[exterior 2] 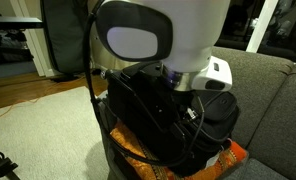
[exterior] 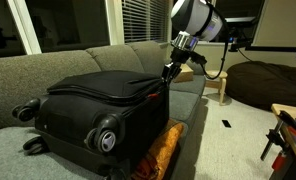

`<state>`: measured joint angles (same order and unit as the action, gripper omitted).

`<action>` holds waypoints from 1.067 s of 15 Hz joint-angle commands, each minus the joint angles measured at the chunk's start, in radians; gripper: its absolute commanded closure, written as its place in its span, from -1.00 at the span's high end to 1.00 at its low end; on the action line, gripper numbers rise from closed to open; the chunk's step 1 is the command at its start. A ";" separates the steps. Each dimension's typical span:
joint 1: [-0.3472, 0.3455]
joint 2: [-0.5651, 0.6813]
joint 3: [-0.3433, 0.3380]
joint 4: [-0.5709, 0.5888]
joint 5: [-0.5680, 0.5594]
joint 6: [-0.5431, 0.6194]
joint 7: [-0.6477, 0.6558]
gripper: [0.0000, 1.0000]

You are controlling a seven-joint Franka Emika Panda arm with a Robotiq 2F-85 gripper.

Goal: Pull the zipper on the suitcase to open

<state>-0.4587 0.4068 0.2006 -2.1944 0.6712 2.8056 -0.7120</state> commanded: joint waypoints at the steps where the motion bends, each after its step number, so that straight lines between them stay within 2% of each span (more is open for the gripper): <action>1: -0.037 0.028 -0.002 0.029 0.026 -0.003 -0.028 -0.84; 10: -0.104 0.079 -0.019 0.104 0.023 -0.057 -0.032 -0.84; 11: -0.086 0.083 -0.045 0.115 0.038 -0.075 -0.041 -0.84; 16: -0.090 0.113 -0.095 0.160 0.044 -0.111 -0.043 -0.84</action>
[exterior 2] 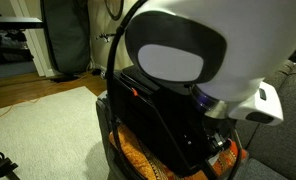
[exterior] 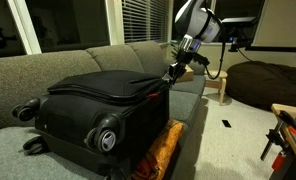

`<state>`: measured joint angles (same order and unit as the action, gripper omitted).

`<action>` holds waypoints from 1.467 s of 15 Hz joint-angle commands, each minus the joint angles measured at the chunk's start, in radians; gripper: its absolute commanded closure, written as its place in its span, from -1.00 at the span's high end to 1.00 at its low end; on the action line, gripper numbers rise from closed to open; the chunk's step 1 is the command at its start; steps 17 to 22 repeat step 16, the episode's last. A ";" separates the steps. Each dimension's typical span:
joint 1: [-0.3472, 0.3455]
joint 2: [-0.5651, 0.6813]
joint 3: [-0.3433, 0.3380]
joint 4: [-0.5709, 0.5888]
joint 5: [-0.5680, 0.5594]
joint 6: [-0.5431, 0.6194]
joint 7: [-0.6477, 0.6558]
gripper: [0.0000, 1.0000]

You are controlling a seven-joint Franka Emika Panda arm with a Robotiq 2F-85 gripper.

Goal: Pull the zipper on the suitcase to open

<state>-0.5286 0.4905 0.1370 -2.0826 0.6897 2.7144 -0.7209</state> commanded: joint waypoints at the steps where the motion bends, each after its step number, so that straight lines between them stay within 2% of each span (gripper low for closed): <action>1: -0.018 0.033 -0.041 0.054 0.028 -0.029 -0.035 -0.84; 2: -0.010 0.031 -0.052 0.053 0.024 -0.044 -0.027 0.00; 4: 0.000 0.027 -0.059 0.044 0.021 -0.046 -0.028 0.13; 7: 0.003 0.000 -0.059 0.008 0.024 -0.049 -0.029 0.51; 8: 0.019 0.017 -0.060 0.025 0.017 -0.050 -0.011 0.15; 11: 0.017 0.017 -0.068 0.025 0.016 -0.049 -0.012 0.51; 22: 0.017 0.017 -0.069 0.025 0.016 -0.049 -0.012 0.52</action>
